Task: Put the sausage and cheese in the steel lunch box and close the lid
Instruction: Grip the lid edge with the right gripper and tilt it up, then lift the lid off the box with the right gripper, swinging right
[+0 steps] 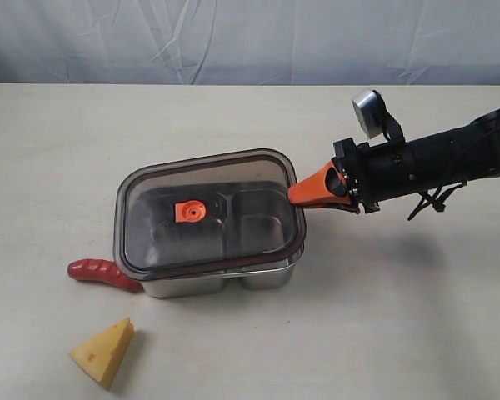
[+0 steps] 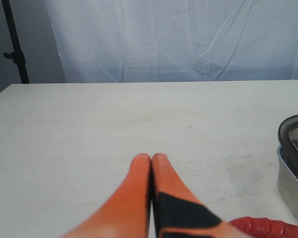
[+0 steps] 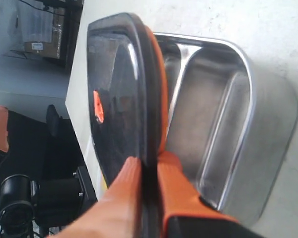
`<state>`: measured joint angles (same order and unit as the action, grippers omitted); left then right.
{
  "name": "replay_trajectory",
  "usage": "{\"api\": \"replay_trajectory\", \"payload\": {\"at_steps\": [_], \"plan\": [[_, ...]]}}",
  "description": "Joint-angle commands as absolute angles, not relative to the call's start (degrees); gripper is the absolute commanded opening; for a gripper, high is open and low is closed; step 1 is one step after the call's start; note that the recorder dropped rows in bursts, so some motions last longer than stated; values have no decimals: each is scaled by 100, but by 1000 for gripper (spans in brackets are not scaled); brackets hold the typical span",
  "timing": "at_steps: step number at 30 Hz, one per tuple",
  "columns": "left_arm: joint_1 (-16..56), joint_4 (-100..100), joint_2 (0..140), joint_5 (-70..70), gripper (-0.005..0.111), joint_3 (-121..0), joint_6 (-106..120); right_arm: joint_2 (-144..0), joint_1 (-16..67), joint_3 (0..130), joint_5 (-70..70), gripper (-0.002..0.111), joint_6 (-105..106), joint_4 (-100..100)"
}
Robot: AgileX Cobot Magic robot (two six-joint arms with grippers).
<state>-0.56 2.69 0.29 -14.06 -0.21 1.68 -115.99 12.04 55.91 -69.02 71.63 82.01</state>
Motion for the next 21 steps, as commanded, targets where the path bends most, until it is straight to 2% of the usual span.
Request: {"api": "replay_trajectory", "payload": {"at_steps": [1,17,21], "plan": [[-38,269,0,-1320,0,0,167,-11504,1207,5578,-6996,-1,7339,8667],[-38,269,0,-1320,0,0,167,-11006,1207,5578,-6996,-1,7840,9995],[-38,269,0,-1320,0,0,167,-10468,1207,5578,-5868,-1,7911,9995]]}}
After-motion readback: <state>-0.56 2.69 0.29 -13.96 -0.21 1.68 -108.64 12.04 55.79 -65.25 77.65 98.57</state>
